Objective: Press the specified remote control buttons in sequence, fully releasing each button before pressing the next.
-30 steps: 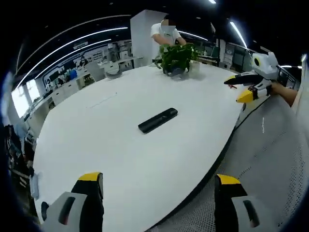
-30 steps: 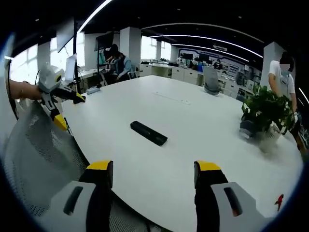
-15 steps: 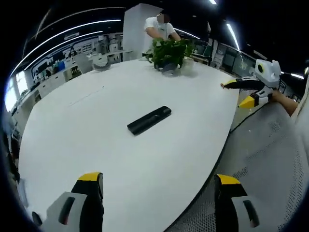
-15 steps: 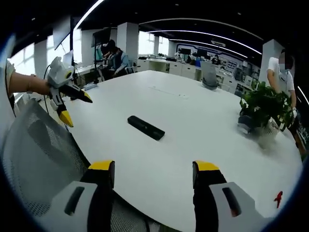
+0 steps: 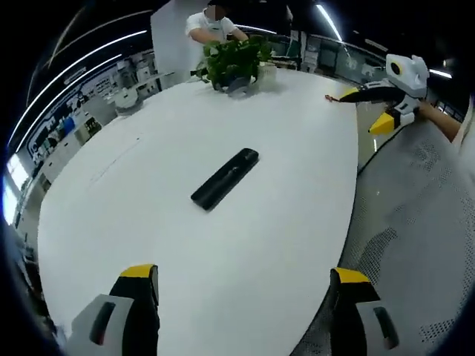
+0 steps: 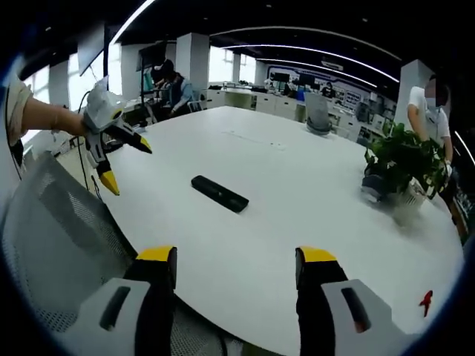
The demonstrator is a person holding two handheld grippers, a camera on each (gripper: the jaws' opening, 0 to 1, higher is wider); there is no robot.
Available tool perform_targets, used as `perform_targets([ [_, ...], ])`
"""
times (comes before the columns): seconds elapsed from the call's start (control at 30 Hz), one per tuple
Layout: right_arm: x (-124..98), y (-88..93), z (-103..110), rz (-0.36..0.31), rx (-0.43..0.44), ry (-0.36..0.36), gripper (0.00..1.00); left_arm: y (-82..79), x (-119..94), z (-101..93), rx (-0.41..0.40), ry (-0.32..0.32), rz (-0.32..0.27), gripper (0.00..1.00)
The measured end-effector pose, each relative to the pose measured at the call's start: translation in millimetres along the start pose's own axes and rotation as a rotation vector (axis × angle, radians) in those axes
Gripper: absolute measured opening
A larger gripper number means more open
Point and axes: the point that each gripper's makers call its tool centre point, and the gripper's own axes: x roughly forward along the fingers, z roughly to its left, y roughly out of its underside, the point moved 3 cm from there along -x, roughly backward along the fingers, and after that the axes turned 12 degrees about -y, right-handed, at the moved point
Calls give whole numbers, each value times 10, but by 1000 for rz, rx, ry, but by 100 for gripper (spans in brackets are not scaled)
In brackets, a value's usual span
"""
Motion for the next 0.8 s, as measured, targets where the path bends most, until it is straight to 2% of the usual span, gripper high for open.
perform_targets([
  [0.2,-4,18,-15,10,3,7,67,-86,130,67,64,12,11,100],
  [0.4,-7,36,-24,21,9,12,65,-230,207,80,42,19,-18,100],
  [0.8,-4,77,-33,46,12,18,65,-347,349,155,101,9,-15,100],
])
